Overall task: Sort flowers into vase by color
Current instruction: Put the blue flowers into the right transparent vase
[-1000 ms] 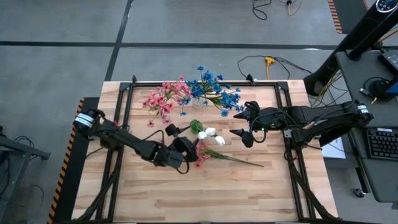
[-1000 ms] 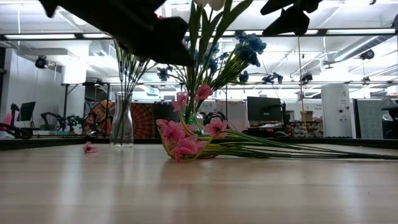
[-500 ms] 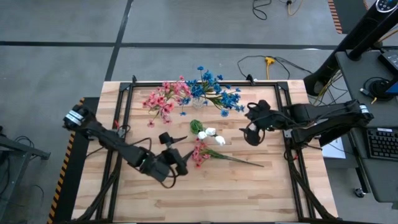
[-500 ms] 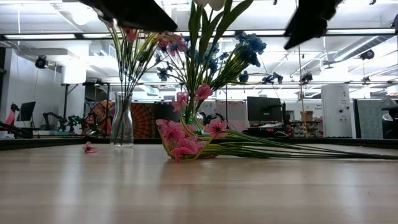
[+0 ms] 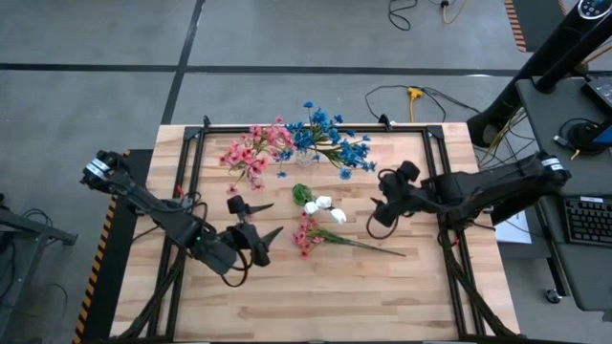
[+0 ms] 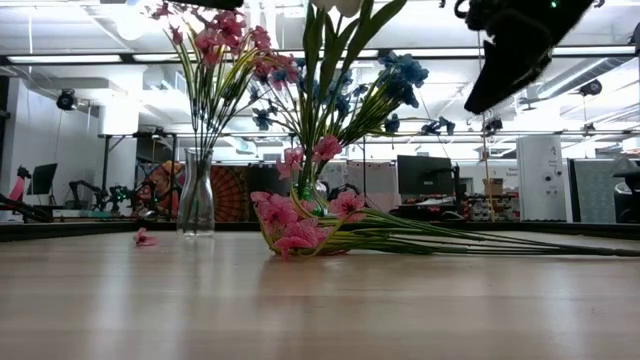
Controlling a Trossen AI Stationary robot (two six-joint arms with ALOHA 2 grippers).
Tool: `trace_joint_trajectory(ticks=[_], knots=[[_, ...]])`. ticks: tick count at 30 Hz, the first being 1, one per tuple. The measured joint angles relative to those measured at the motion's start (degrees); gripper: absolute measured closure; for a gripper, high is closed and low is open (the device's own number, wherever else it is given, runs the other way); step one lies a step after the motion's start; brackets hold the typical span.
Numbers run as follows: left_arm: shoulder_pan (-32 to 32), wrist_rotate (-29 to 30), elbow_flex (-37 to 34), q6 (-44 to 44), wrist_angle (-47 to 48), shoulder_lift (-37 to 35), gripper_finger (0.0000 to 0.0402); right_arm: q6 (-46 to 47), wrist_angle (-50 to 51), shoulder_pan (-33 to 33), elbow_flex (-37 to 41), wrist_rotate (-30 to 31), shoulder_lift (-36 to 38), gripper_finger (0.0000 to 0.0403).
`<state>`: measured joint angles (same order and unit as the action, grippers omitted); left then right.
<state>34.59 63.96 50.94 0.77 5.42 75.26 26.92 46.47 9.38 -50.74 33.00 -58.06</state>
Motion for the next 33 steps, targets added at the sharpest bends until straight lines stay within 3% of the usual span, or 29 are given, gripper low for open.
trace_joint_trajectory(ticks=[5,7,12,17,21,25,33], knots=[[0.1,0.0,-2.7,-1.3,2.5,-3.5,0.0106,4.4,-17.7,2.9,10.5,0.0,0.1,0.0077],[0.2,0.0,-4.7,-1.0,2.6,-5.4,0.0106,4.6,-29.0,2.8,15.7,0.9,-0.6,0.0077],[0.3,0.0,-9.6,1.1,2.5,-11.6,0.0106,1.1,-61.4,2.0,28.2,11.4,-3.7,0.0077],[0.3,3.4,-12.9,1.7,2.2,-18.1,0.0106,-6.3,-89.0,-2.2,33.9,13.7,-10.5,0.0077],[0.3,4.6,-14.8,1.4,2.2,-22.5,0.0106,-7.0,-93.8,-6.3,33.2,12.9,-17.0,0.0077],[0.2,7.5,-15.5,0.3,2.1,-26.0,0.0106,-6.1,-95.9,-9.0,29.8,8.3,-23.8,0.0077],[0.2,12.8,-13.9,-1.8,2.1,-29.7,0.0106,-15.9,-110.4,-10.7,24.8,7.3,-32.5,0.0077]])
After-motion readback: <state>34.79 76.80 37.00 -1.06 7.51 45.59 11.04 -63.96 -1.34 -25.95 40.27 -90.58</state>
